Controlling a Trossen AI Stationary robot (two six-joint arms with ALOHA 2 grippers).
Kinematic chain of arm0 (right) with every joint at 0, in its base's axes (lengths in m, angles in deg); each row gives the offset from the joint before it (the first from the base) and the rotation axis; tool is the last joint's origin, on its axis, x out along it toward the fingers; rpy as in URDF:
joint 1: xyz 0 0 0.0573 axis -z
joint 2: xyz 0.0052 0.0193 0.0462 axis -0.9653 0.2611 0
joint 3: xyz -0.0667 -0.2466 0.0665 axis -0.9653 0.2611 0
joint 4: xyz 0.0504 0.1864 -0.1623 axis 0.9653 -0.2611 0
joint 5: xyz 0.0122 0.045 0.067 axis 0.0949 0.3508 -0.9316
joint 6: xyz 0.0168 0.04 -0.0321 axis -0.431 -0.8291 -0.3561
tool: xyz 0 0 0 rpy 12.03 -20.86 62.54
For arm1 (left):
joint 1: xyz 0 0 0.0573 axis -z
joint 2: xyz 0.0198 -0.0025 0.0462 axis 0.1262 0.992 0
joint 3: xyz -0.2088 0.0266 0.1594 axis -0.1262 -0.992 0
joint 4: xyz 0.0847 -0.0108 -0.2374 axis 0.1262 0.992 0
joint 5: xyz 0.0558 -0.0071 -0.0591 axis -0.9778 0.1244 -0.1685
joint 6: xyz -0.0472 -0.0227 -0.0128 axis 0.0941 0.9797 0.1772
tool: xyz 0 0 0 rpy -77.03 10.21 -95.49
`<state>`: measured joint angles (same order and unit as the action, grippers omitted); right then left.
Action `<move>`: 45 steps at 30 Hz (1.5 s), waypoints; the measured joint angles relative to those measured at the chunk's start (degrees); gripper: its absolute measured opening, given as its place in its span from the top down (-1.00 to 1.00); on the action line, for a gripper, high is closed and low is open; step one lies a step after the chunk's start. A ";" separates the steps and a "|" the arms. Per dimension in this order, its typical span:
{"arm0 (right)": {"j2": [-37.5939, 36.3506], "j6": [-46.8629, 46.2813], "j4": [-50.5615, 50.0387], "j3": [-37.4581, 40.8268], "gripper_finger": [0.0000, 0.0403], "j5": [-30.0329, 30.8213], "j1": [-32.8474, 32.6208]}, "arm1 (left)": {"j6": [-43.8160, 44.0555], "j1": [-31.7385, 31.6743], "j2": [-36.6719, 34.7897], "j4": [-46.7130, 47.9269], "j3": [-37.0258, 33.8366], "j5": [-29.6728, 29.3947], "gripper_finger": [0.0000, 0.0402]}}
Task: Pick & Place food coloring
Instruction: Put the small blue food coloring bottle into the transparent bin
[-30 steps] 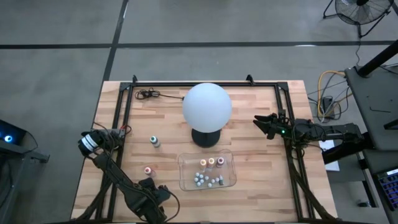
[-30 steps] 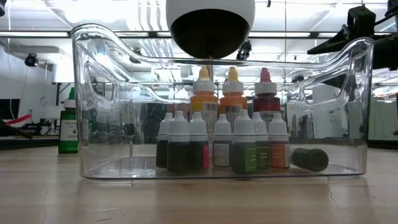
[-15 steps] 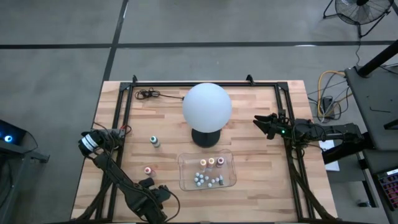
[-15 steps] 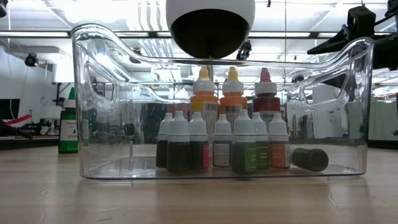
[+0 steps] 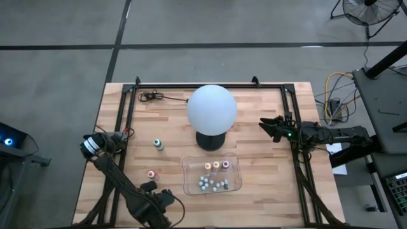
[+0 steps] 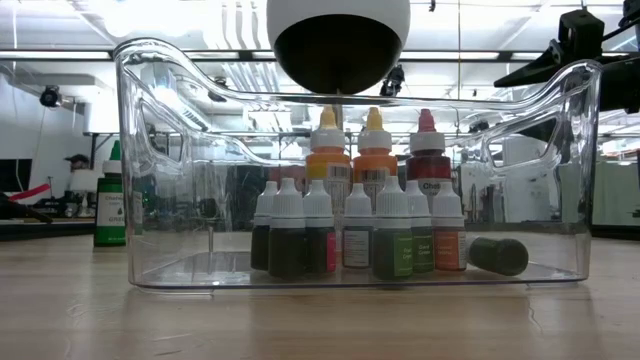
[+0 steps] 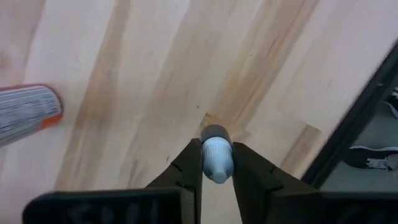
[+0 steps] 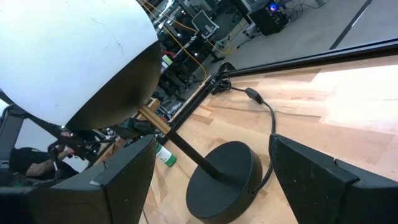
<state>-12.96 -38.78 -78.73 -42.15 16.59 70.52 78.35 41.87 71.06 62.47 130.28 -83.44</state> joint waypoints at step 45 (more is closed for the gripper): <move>0.01 0.01 0.02 0.00 -0.50 0.00 0.02 | -18.59 -18.40 2.14 22.64 29.49 -0.22 0.79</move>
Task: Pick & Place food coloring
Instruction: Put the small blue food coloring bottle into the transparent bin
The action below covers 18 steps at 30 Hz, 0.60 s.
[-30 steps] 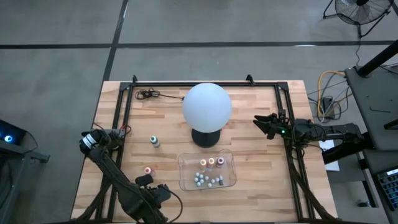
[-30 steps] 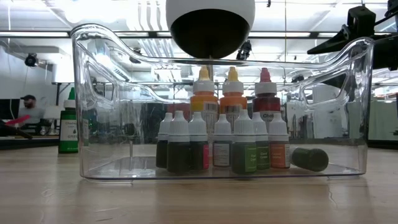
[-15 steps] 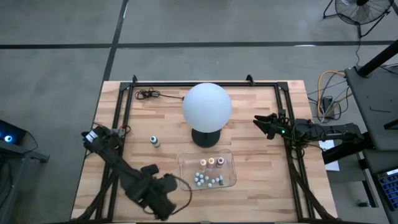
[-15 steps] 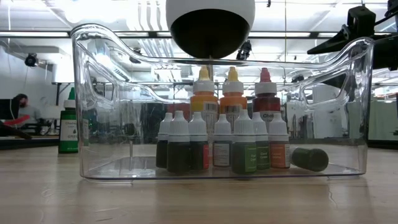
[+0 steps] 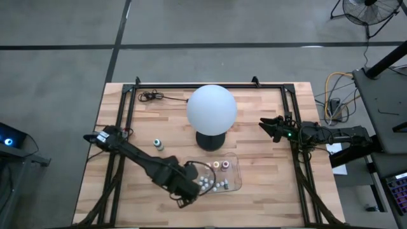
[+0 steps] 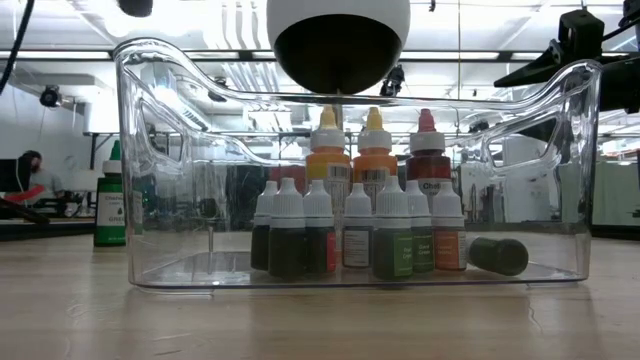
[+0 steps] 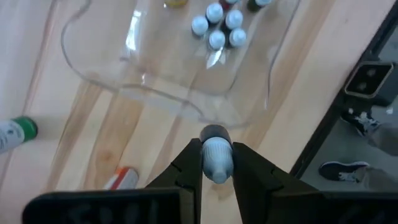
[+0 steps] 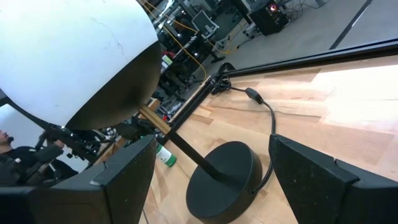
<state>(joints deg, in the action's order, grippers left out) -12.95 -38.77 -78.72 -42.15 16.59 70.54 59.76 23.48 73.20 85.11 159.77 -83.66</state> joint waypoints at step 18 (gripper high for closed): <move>0.00 -0.02 0.00 0.00 -0.50 0.01 -0.01 | -4.87 -4.13 11.42 -1.00 8.92 -0.96 0.81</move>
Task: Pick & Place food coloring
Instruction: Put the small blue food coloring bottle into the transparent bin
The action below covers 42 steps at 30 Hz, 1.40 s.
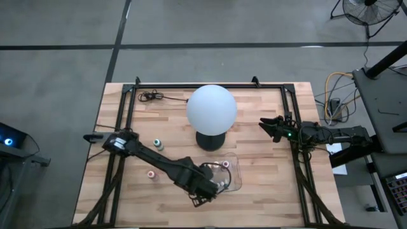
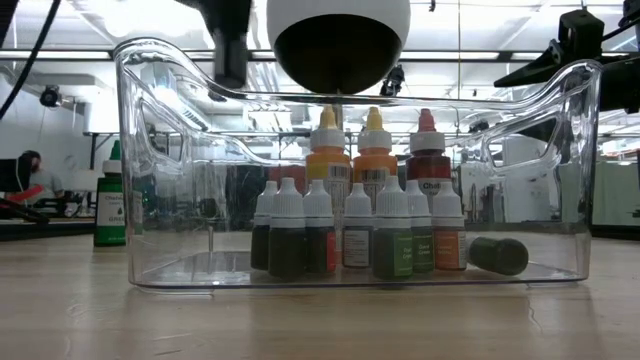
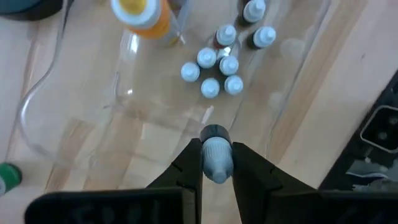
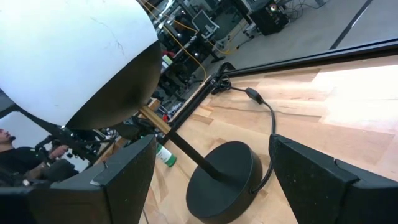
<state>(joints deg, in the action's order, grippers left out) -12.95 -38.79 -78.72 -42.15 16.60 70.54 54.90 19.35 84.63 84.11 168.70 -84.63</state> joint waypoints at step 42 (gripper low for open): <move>0.00 0.00 -0.02 0.00 -0.50 -0.01 0.01 | 0.62 -1.15 6.72 -11.57 -10.03 -1.03 0.81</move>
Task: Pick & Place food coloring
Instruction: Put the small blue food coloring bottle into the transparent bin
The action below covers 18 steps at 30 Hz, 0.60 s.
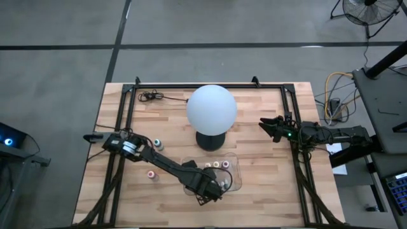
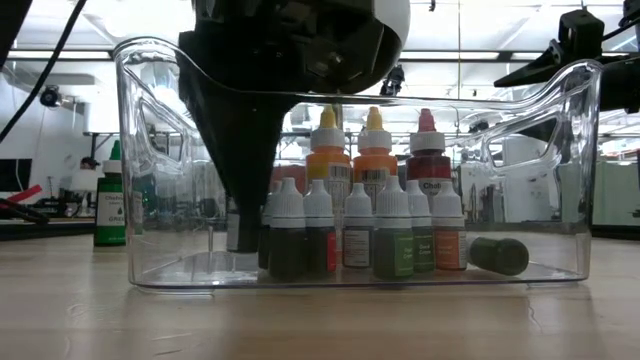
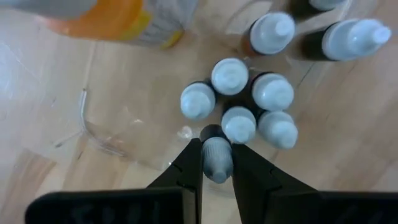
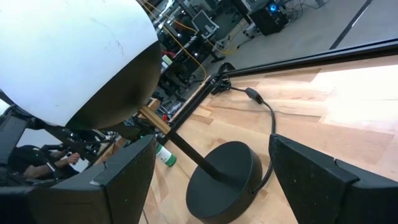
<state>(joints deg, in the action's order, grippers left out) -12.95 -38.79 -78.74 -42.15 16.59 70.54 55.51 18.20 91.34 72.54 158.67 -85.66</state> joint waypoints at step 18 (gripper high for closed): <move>0.00 0.00 0.01 0.02 -0.50 0.00 -0.01 | 0.43 -0.15 0.00 -2.44 -1.55 2.23 0.63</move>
<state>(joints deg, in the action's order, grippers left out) -12.95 -38.79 -78.72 -42.13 16.59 70.54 55.95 18.05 91.34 70.10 157.12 -83.43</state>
